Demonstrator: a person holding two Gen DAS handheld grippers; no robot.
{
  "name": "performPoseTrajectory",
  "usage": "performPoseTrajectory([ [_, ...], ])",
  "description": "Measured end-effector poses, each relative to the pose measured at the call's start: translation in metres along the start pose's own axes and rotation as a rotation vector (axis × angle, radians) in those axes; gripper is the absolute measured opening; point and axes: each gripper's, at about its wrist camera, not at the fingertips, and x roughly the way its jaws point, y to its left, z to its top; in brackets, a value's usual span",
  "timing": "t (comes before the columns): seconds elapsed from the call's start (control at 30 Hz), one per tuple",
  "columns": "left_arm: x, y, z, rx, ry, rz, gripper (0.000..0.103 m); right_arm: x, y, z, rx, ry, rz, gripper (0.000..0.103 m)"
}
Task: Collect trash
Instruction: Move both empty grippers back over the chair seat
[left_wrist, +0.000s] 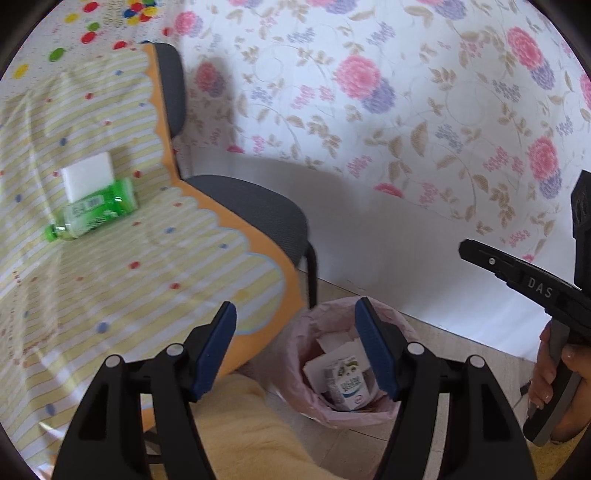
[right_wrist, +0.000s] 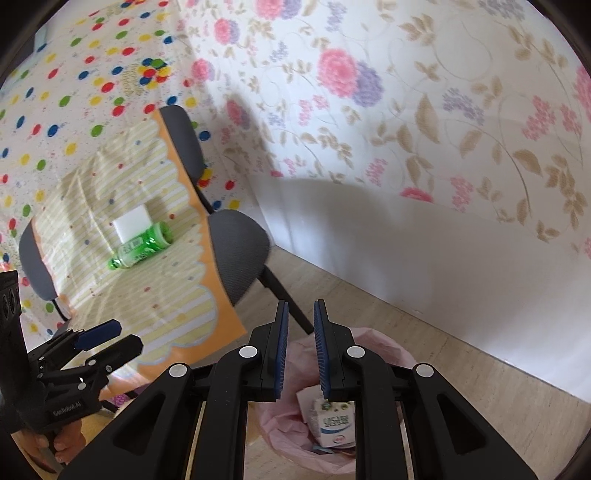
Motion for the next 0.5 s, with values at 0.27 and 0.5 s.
performPoseTrajectory([
  [0.27, -0.051, 0.074, 0.015, -0.117, -0.051, 0.202, 0.065, 0.002, 0.046, 0.028, -0.094, -0.007, 0.06, 0.017],
  [0.5, -0.084, 0.159, 0.024, -0.201, -0.091, 0.419, 0.065, 0.052, 0.105, 0.061, -0.199, 0.046, 0.134, 0.018],
])
